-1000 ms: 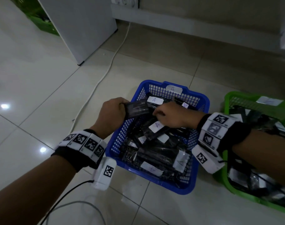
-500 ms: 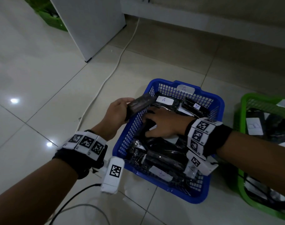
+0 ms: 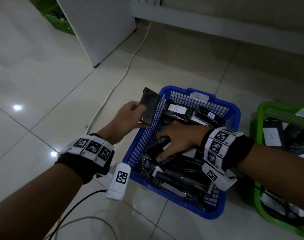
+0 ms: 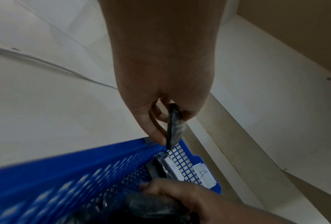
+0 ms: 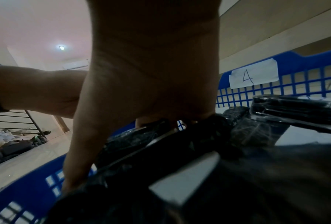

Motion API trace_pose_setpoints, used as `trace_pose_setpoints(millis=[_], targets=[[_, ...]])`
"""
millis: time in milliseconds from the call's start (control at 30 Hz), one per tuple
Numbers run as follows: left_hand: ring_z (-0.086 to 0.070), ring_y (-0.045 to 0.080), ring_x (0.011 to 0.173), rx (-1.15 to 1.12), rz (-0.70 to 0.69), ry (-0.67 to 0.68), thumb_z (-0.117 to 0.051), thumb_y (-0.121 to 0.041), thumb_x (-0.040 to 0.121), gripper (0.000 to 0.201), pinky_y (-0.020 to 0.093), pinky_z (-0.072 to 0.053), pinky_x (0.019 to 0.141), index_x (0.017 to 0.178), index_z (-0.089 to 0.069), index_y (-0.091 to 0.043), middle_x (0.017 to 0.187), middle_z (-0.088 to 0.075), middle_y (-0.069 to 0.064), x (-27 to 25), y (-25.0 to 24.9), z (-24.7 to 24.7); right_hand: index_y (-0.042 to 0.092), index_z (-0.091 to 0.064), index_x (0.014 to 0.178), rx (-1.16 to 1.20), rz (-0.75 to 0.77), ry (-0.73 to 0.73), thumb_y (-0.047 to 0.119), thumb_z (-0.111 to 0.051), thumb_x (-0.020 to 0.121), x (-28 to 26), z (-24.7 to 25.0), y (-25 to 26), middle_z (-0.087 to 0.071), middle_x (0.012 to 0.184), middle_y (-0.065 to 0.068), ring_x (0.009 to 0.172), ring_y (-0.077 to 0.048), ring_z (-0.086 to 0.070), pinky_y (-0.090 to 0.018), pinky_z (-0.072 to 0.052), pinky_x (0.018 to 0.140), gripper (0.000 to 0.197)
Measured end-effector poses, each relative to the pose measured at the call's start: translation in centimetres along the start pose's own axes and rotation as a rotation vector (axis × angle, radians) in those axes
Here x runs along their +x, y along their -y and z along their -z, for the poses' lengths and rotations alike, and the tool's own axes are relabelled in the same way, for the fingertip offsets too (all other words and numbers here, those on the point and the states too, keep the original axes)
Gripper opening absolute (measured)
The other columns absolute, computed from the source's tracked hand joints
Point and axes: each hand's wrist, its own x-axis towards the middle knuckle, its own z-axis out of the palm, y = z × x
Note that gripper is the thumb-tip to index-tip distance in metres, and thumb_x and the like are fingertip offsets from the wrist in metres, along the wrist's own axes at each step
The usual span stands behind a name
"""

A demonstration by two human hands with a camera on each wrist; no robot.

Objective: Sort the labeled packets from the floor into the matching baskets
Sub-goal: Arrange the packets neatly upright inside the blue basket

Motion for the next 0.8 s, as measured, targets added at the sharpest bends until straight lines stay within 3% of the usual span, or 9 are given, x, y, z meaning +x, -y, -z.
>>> trace_pose_setpoints(millis=[100, 167, 300, 400, 500, 567, 667, 800], targets=[[-0.070, 0.025, 0.098, 0.108, -0.017, -0.024, -0.055, -0.024, 0.099, 0.019, 0.039, -0.063, 0.077, 0.105, -0.050, -0.007, 0.108, -0.066, 0.015, -0.2, -0.5, -0.2, 0.039, -0.053, 0.120, -0.023, -0.040, 0.106, 0.078, -0.070, 0.058, -0.4, 0.7, 0.5, -0.051, 0.123, 0.013, 0.117, -0.014, -0.042, -0.037, -0.043, 0.102, 0.075], [-0.070, 0.023, 0.099, 0.170, -0.037, -0.005, -0.053, -0.026, 0.100, 0.021, 0.037, -0.063, 0.078, 0.108, -0.047, -0.007, 0.111, -0.065, 0.012, -0.4, -0.5, -0.3, 0.042, -0.051, 0.120, -0.056, -0.036, 0.141, 0.079, -0.070, 0.056, -0.3, 0.9, 0.5, -0.048, 0.122, 0.016, 0.117, -0.012, -0.041, -0.037, -0.041, 0.103, 0.075], [-0.070, 0.023, 0.100, 0.282, -0.053, 0.050, -0.054, -0.031, 0.099, 0.027, 0.048, -0.062, 0.081, 0.111, -0.045, -0.009, 0.111, -0.067, 0.012, -0.9, 0.0, -0.6, 0.046, -0.057, 0.108, 0.016, -0.009, 0.135, 0.079, -0.075, 0.047, -0.1, 1.0, 0.1, -0.057, 0.115, 0.024, 0.108, -0.006, -0.054, -0.032, -0.045, 0.099, 0.071], [-0.067, 0.023, 0.101, 0.430, -0.085, 0.078, -0.053, -0.031, 0.099, 0.029, 0.051, -0.059, 0.085, 0.113, -0.042, -0.008, 0.109, -0.064, 0.009, -1.3, 0.2, -0.9, 0.043, -0.062, 0.100, 0.047, 0.019, 0.112, 0.069, -0.081, 0.052, -0.3, 1.0, 0.0, -0.063, 0.103, 0.023, 0.096, -0.002, -0.059, -0.022, -0.048, 0.086, 0.058], [-0.067, 0.025, 0.102, 0.425, -0.108, 0.096, -0.049, -0.028, 0.102, 0.028, 0.053, -0.058, 0.085, 0.115, -0.036, -0.007, 0.110, -0.063, 0.010, -1.3, 0.3, -1.1, 0.045, -0.061, 0.082, 0.047, 0.020, 0.104, 0.057, -0.084, 0.060, -0.7, 1.3, 0.1, -0.062, 0.086, 0.027, 0.080, 0.007, -0.056, -0.012, -0.040, 0.066, 0.034], [-0.068, 0.024, 0.101, 0.439, -0.121, 0.100, -0.048, -0.026, 0.103, 0.027, 0.051, -0.059, 0.084, 0.116, -0.034, -0.006, 0.109, -0.064, 0.009, -1.4, 0.4, -1.2, 0.045, -0.059, 0.076, 0.040, 0.038, 0.101, 0.051, -0.085, 0.062, -1.2, 1.6, 0.3, -0.060, 0.080, 0.027, 0.075, 0.008, -0.054, -0.013, -0.038, 0.063, 0.030], [-0.069, 0.025, 0.099, 0.433, -0.175, 0.148, -0.045, -0.021, 0.104, 0.022, 0.043, -0.059, 0.079, 0.114, -0.031, -0.007, 0.105, -0.067, 0.006, -1.5, 0.7, -1.5, 0.039, -0.065, 0.084, 0.037, 0.087, 0.087, 0.043, -0.088, 0.062, -2.5, 1.9, 0.2, -0.065, 0.082, 0.022, 0.073, 0.007, -0.057, -0.013, -0.040, 0.062, 0.031], [-0.068, 0.031, 0.079, 0.605, -0.301, 0.218, -0.039, -0.026, 0.106, 0.020, 0.051, -0.056, 0.067, 0.120, -0.027, -0.017, 0.092, -0.067, 0.016, -1.8, 1.1, -2.1, 0.034, -0.068, 0.084, 0.002, 0.134, 0.048, 0.051, -0.085, 0.059, -4.0, 0.3, -0.6, -0.068, 0.083, 0.016, 0.077, -0.002, -0.061, -0.027, -0.050, 0.070, 0.035]])
